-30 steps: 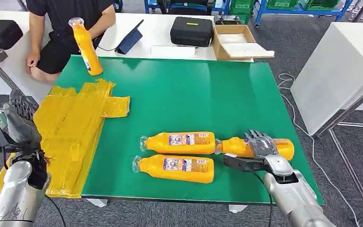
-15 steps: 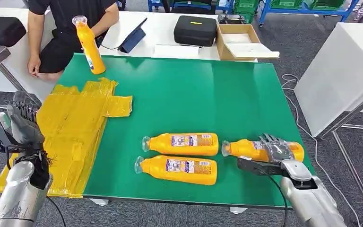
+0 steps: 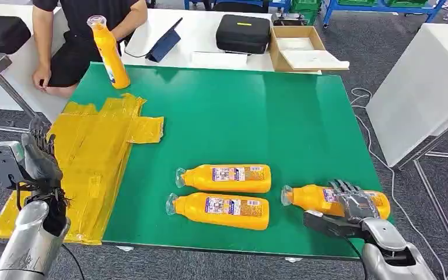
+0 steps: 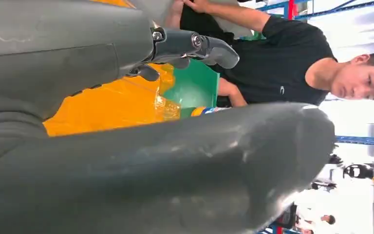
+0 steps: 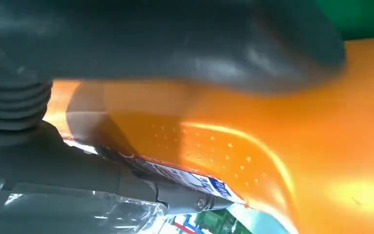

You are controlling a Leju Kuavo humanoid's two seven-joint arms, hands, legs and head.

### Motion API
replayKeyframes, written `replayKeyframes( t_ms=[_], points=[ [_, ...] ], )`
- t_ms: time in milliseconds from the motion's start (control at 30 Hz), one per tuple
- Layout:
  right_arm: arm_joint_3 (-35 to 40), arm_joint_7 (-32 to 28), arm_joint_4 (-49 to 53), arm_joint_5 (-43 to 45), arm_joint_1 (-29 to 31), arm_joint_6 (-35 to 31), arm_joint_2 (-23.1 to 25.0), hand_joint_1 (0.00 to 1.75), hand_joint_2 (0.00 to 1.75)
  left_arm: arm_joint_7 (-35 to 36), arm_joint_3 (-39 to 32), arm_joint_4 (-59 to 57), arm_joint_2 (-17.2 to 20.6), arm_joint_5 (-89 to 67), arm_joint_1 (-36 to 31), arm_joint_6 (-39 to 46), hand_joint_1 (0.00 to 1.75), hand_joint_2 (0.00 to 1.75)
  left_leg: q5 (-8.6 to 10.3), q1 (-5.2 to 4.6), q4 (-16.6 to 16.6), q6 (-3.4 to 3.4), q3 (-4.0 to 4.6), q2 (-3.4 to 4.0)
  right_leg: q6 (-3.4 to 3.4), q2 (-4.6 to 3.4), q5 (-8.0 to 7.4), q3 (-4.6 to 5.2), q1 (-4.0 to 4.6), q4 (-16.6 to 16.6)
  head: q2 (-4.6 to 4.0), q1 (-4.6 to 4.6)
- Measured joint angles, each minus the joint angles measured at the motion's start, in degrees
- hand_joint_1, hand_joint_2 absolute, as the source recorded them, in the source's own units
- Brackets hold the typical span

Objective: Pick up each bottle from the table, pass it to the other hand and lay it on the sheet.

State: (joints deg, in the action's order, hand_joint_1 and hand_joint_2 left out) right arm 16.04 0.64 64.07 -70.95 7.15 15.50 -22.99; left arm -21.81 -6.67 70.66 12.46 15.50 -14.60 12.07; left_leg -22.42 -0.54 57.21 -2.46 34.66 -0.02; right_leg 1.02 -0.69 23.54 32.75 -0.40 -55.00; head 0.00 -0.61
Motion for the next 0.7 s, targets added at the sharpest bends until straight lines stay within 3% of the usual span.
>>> replayKeyframes(
  t_ms=[367, 700],
  points=[
    [-5.94, 1.07, 6.14, -6.06, -5.30, -0.09, 0.55, 0.00, 0.00, 0.00, 1.62, -0.94, -0.37, -0.15, -1.52, -0.11, 0.00, 0.00, 0.02, -0.01, 0.00, -0.01, 0.25, -0.03, 0.01, 0.03, -0.01, 0.19, -0.01, 0.00, 0.00, 0.00],
    [-16.52, -0.26, 9.48, -13.57, -7.48, -2.32, 1.97, 0.00, 0.00, -0.42, 2.53, -1.79, -1.14, -0.31, -2.35, -0.11, 0.00, 0.00, 0.03, -0.09, 0.00, -0.03, 0.44, -0.04, 0.03, 0.04, -0.04, 0.36, -0.09, -0.02, 0.00, 0.00]
  ],
)
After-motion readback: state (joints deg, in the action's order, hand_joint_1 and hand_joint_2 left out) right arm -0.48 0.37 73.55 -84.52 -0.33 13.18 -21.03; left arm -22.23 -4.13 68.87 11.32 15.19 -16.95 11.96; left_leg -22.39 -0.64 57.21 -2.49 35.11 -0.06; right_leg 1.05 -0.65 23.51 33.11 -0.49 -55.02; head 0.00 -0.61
